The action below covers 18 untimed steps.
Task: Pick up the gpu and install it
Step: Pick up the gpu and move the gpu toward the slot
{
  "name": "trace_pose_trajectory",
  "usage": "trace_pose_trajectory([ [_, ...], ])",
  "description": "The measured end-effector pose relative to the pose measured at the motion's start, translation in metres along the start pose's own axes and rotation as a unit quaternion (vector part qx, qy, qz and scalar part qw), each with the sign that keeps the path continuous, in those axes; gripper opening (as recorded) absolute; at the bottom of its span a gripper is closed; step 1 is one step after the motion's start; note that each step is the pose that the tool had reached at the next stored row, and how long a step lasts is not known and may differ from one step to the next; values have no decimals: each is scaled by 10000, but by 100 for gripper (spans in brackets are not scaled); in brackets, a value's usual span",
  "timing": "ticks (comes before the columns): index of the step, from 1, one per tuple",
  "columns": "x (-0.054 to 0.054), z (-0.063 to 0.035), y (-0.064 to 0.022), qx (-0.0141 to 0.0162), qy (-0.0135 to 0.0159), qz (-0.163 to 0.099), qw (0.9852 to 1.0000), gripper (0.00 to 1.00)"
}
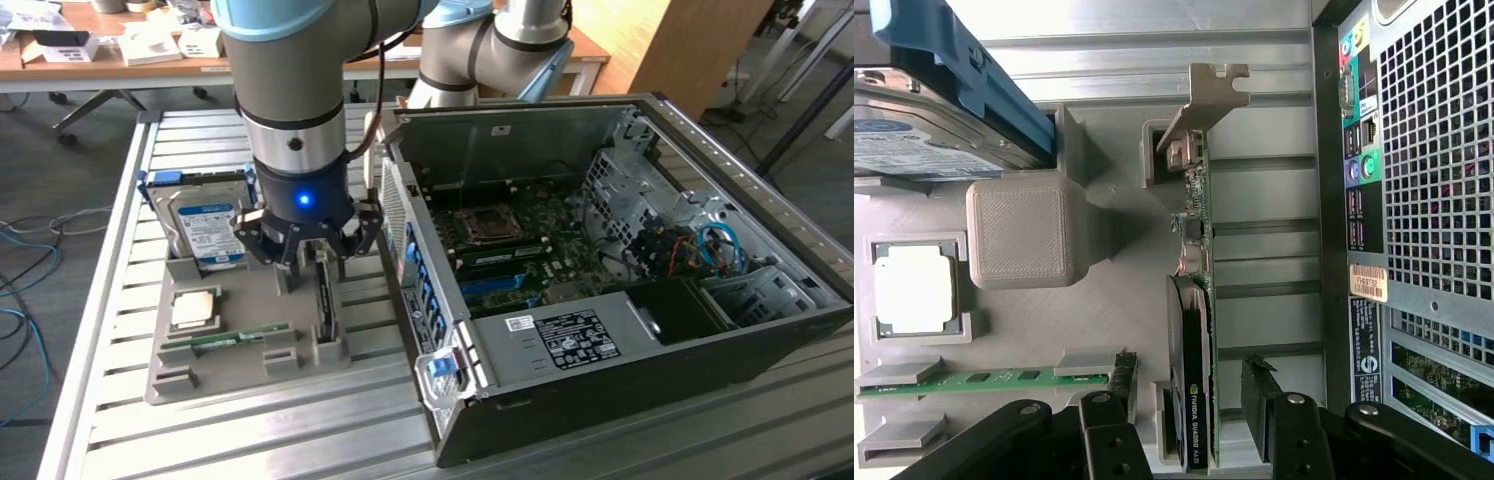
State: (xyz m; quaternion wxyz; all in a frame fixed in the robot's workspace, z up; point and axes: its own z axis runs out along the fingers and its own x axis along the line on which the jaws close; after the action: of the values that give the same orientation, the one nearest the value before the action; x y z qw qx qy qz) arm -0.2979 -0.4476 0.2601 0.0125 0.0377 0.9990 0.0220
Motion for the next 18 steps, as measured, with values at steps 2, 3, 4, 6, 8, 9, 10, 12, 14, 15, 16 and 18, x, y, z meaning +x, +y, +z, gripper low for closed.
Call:
trace_pose_trajectory([
  [2,-1,1,0,-1,-1,0,10000,54],
  [3,-6,2,1,-2,-2,1,10000,54],
  [4,-11,1,1,-1,-1,0,10000,54],
  [6,-21,2,2,-1,-1,0,10000,54],
  [8,-29,1,2,0,0,0,10000,54],
  [9,-33,1,2,0,0,0,10000,54],
  [10,-38,1,3,0,0,0,10000,54],
  [12,-40,1,3,0,0,1,10000,54],
  [14,-40,1,3,0,0,1,10000,54],
  [15,-41,2,3,0,0,0,10000,54],
  [16,-41,5,3,0,0,0,10000,54],
  [18,-41,20,3,0,0,0,10000,54],
])
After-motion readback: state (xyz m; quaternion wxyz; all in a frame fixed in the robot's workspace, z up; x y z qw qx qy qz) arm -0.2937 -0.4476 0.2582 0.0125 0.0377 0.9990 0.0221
